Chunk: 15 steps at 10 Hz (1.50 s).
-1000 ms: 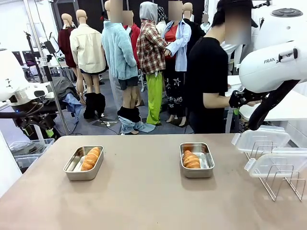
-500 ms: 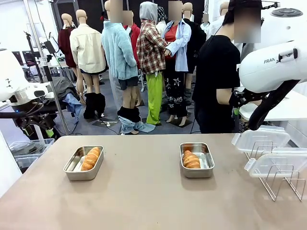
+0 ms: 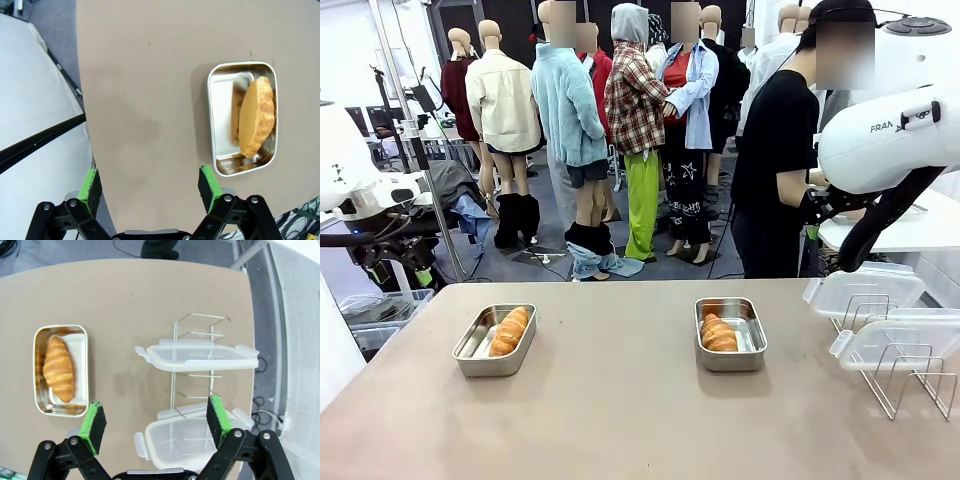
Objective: Place the bread in airtight containers.
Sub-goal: Pick up one Airtight Container lid and hand it to the human.
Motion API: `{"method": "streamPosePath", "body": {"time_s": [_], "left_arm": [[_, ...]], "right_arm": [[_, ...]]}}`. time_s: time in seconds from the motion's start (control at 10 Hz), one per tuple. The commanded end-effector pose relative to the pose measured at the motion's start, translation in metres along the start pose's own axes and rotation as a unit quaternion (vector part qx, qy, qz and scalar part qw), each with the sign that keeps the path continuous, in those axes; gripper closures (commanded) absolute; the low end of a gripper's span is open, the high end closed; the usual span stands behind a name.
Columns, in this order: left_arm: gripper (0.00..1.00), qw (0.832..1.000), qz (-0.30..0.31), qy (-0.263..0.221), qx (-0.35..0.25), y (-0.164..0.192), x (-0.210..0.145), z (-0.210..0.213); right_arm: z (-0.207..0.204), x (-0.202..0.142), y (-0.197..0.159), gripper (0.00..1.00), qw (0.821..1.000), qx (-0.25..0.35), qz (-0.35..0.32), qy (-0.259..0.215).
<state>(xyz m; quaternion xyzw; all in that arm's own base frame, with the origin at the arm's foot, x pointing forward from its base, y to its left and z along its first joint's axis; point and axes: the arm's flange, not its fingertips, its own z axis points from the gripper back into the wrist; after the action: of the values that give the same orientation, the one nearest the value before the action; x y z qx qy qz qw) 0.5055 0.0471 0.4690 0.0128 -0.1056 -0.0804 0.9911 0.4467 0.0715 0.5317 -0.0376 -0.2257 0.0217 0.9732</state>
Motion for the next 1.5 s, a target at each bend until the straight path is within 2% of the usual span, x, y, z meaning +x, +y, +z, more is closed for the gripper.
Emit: {"method": "streamPosePath", "body": {"time_s": [0.0,1.4], "left_arm": [[0.00,1.000,0.004,0.001,0.013,0.0009,-0.0016,0.0025],[0.00,1.000,0.004,0.001,0.013,0.0009,-0.0016,0.0025]], "right_arm": [[-0.0004,0.0036,0.0018,0.00,1.000,0.001,-0.009,-0.001],[-0.0004,0.0036,0.0018,0.00,1.000,0.001,-0.009,-0.001]]}}
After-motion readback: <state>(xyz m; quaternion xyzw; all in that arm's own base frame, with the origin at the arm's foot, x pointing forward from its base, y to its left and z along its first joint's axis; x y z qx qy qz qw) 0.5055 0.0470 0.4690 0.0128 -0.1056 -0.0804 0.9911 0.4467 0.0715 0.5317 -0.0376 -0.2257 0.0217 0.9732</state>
